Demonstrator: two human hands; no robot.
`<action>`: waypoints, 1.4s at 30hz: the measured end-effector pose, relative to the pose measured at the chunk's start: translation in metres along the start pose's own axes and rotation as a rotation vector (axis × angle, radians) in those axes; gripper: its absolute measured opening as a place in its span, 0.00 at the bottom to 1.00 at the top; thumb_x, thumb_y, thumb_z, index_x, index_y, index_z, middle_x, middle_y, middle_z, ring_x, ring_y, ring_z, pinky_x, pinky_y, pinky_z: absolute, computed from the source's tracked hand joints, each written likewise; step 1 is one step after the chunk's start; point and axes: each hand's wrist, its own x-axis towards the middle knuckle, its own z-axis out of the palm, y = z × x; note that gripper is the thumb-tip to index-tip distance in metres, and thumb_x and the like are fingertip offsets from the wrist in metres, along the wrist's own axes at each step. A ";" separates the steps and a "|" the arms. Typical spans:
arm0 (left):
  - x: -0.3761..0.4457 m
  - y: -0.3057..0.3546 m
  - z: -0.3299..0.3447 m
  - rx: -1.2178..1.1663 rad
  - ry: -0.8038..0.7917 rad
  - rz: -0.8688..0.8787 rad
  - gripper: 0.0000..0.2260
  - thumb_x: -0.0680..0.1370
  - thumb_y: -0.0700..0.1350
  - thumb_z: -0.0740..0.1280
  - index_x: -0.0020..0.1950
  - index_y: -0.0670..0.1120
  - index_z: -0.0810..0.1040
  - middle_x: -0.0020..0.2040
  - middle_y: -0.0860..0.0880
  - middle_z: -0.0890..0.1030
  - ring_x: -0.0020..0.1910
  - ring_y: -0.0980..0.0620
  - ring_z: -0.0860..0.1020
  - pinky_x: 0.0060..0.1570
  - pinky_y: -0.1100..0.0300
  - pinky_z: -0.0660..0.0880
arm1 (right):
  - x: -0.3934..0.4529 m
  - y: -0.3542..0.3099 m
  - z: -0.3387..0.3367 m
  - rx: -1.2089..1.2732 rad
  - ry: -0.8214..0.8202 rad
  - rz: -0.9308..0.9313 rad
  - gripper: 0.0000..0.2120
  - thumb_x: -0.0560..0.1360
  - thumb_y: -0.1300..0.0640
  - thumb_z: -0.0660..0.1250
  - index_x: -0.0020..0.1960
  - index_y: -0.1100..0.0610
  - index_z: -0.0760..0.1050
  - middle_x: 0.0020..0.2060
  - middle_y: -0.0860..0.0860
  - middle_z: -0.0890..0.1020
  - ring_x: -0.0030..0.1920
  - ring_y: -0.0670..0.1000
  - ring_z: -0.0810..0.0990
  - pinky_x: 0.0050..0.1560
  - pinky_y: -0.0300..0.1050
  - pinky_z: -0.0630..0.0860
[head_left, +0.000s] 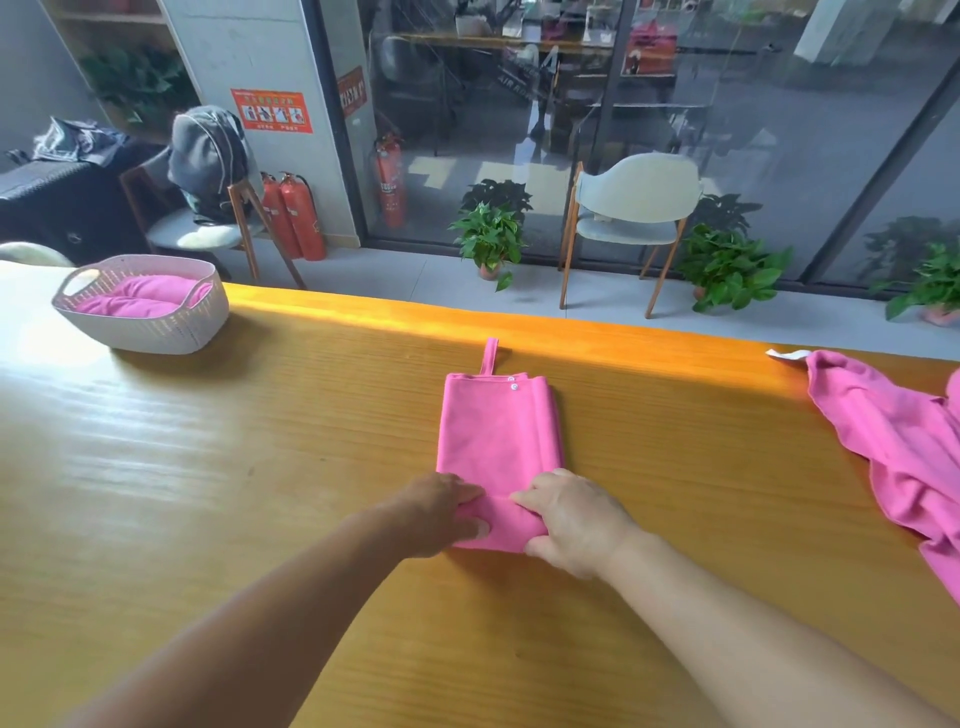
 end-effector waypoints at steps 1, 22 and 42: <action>-0.003 -0.001 0.003 0.089 0.015 0.013 0.26 0.75 0.60 0.68 0.71 0.53 0.71 0.65 0.50 0.68 0.64 0.48 0.68 0.65 0.52 0.68 | 0.002 0.000 -0.002 0.012 -0.030 0.004 0.27 0.74 0.45 0.70 0.72 0.49 0.71 0.60 0.50 0.77 0.65 0.52 0.72 0.65 0.45 0.68; 0.004 -0.001 -0.012 -0.018 -0.078 -0.008 0.19 0.74 0.54 0.72 0.64 0.52 0.78 0.61 0.50 0.72 0.60 0.49 0.71 0.61 0.51 0.72 | -0.026 -0.015 0.014 -0.001 0.067 -0.030 0.29 0.71 0.38 0.70 0.67 0.51 0.72 0.59 0.46 0.75 0.61 0.50 0.71 0.66 0.46 0.68; -0.011 0.005 0.008 0.217 0.078 0.084 0.22 0.71 0.55 0.74 0.61 0.48 0.77 0.57 0.49 0.74 0.58 0.50 0.72 0.58 0.56 0.70 | -0.020 -0.013 -0.005 0.241 0.038 0.054 0.24 0.71 0.45 0.73 0.65 0.49 0.78 0.58 0.45 0.79 0.60 0.47 0.74 0.62 0.46 0.73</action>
